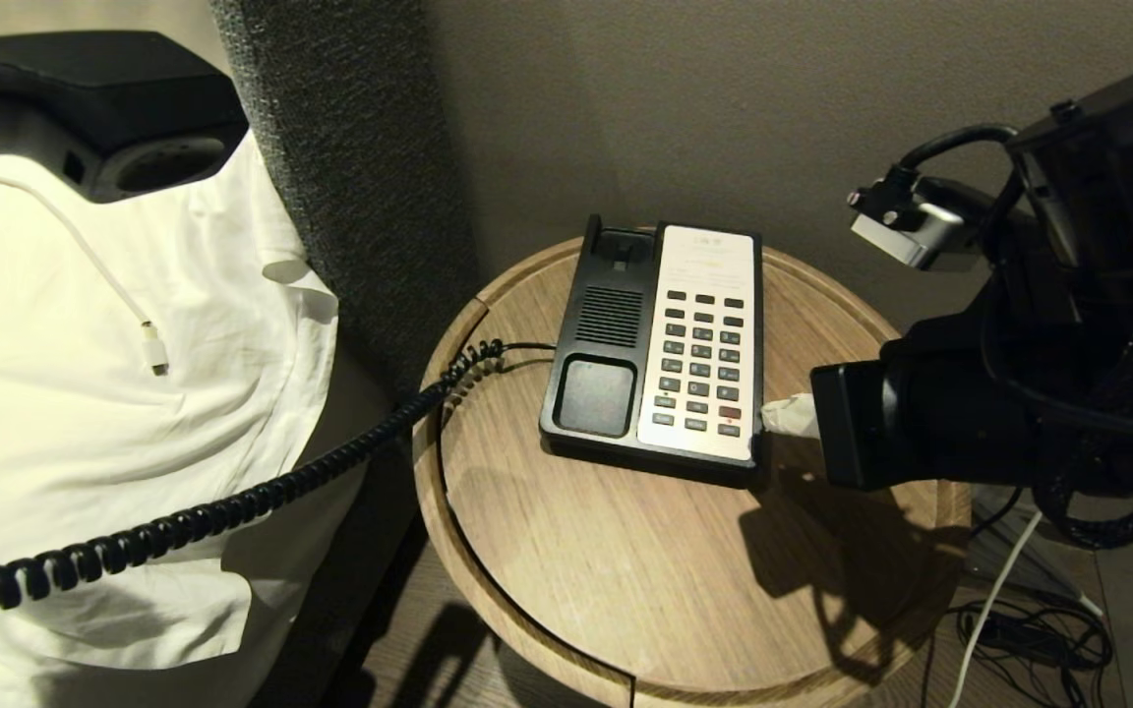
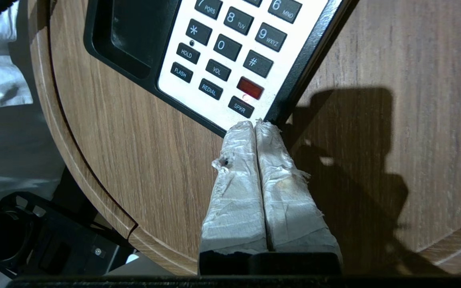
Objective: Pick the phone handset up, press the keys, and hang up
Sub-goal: Dial the number, then put the handset back
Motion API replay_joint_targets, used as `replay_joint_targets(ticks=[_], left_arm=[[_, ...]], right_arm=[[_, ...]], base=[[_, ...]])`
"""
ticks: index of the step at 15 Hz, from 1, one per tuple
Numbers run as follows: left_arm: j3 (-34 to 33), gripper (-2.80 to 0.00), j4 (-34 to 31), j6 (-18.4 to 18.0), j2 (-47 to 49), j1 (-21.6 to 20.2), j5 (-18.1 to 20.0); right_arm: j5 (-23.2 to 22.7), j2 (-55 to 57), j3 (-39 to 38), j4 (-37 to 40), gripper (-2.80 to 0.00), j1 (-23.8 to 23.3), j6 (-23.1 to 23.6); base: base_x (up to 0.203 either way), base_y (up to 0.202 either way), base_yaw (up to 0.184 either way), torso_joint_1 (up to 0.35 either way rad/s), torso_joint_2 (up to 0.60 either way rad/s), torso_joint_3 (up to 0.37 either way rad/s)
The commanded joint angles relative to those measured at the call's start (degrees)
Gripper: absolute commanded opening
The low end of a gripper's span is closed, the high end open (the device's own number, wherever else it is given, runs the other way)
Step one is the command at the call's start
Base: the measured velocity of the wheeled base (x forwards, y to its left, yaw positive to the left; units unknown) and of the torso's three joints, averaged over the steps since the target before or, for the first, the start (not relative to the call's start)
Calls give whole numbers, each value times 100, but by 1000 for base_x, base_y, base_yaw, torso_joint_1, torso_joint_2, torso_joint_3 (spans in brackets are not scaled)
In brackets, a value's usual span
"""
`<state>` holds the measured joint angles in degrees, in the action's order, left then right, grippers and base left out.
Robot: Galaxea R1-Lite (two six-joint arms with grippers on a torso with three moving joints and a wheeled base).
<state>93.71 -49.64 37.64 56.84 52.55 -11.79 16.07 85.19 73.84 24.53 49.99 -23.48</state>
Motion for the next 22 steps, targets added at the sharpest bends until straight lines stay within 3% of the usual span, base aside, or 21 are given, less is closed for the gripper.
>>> replay_joint_targets(ticks=[1, 5, 12, 15, 22], left_arm=[[-10, -280, -28, -32, 226, 2, -16], [129, -280, 130, -445, 1093, 9, -114], [1244, -280, 519, -821, 3144, 49, -1138], [1617, -280, 619, -909, 3808, 104, -1263], [1669, -280, 1281, -1229, 4574, 141, -1555]], right_arm=[[18, -244, -72, 54, -280, -6, -20], [28, -881, -195, 366, -280, -16, -46], [299, -2418, -265, 1533, -280, -247, -286], [356, -3108, -184, 1937, -280, -371, -312], [353, -4068, -357, 2475, -280, -482, -333]], base=[[0, 0, 0, 0, 0, 0], [0, 0, 0, 0, 0, 0], [0, 0, 0, 0, 0, 0], [0, 0, 0, 0, 0, 0], [0, 0, 0, 0, 0, 0]])
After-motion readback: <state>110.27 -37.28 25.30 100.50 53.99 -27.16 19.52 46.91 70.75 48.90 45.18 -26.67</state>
